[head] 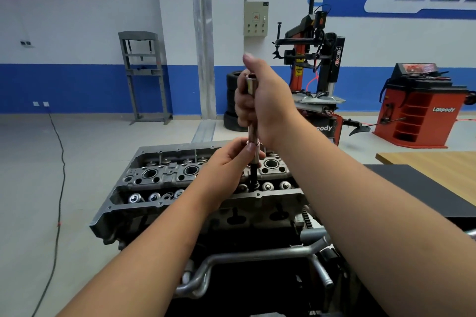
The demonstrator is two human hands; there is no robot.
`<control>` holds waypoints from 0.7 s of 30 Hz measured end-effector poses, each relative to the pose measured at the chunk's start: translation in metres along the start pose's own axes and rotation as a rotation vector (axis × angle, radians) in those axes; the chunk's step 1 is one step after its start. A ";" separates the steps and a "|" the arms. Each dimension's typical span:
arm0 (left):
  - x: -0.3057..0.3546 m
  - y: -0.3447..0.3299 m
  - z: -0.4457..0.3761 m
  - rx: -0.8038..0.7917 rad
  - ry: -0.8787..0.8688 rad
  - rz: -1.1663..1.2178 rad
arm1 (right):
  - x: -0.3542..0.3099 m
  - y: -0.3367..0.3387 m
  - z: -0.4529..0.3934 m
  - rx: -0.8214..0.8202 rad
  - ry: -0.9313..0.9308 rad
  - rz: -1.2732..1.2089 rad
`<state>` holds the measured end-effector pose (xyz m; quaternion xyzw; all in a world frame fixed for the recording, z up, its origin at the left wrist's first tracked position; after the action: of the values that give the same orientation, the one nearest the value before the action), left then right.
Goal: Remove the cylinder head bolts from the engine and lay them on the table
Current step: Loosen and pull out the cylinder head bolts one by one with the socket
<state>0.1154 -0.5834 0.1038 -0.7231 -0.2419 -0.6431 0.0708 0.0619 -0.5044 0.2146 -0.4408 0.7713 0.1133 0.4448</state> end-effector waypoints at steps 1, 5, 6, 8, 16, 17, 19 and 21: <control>0.001 0.000 0.002 -0.012 0.011 0.002 | 0.000 0.002 -0.001 -0.053 -0.023 -0.020; 0.003 -0.002 0.004 -0.014 0.014 -0.013 | 0.000 0.013 -0.001 -0.099 0.022 -0.016; 0.003 -0.003 0.003 -0.009 0.011 -0.015 | 0.001 0.013 -0.001 -0.099 0.034 -0.019; 0.002 -0.003 0.002 -0.008 0.009 -0.019 | 0.001 0.013 -0.001 -0.097 0.047 -0.033; 0.000 0.001 -0.001 -0.007 0.012 0.014 | 0.006 0.007 -0.005 -0.098 0.061 -0.012; 0.000 0.002 -0.001 -0.007 0.013 0.018 | 0.007 0.006 -0.006 -0.101 0.067 0.000; -0.001 0.002 0.000 -0.011 0.010 0.024 | 0.008 0.005 -0.007 -0.100 0.079 0.015; -0.001 0.002 0.001 -0.016 0.005 0.012 | 0.008 0.005 -0.007 -0.093 0.087 0.021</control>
<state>0.1176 -0.5851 0.1035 -0.7235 -0.2322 -0.6464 0.0696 0.0524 -0.5104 0.2114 -0.4573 0.7884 0.1342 0.3889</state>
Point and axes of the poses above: each hand's wrist, its own z-axis away from the middle knuckle, its own y-axis out of the back of the hand, x = y × z, the point moved 3 cm from there along -z, towards the middle knuckle, and after that the axes turned 13 degrees about y, right-handed, at the moved point
